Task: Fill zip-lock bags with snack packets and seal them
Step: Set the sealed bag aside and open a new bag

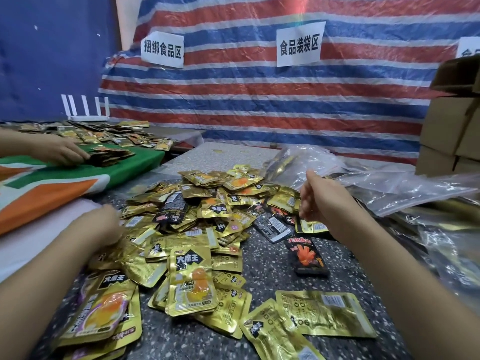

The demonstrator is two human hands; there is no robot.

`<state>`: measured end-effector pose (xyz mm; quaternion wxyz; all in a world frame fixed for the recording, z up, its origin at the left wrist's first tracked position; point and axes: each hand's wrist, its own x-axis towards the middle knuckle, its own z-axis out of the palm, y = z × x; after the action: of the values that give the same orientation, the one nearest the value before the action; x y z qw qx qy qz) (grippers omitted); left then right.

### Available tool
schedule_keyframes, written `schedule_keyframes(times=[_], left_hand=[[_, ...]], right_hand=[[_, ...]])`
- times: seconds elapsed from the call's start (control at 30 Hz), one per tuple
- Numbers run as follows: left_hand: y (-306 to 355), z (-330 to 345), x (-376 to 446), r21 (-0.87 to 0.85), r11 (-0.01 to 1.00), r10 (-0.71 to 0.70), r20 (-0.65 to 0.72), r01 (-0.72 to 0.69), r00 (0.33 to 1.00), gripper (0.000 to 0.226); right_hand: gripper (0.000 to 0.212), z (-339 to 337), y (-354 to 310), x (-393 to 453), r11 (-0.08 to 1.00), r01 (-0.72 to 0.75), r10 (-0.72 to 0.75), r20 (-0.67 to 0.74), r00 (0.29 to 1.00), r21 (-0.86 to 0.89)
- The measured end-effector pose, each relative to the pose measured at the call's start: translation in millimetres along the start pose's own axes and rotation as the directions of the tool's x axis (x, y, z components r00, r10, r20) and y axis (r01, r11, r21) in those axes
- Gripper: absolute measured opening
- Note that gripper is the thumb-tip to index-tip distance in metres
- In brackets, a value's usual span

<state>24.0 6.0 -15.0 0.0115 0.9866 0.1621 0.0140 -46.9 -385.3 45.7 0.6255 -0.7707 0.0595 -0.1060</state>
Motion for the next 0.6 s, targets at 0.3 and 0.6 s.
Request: schedule_keyframes(times=[0.3,0.6], left_hand=[[-6,-2,-3,-0.047,0.999,-0.011,-0.177,0.003,0.984,0.017],[-19,-1,-1,-0.016,1.000,0.010,-0.183,-0.014,0.983,0.025]], right_hand=[[0.046,-2,1,-2,0.999,0.029,-0.027,0.036,0.999,-0.042],[0.044,0,2,-4,0.996,0.033,-0.028,0.062,0.998,-0.087]])
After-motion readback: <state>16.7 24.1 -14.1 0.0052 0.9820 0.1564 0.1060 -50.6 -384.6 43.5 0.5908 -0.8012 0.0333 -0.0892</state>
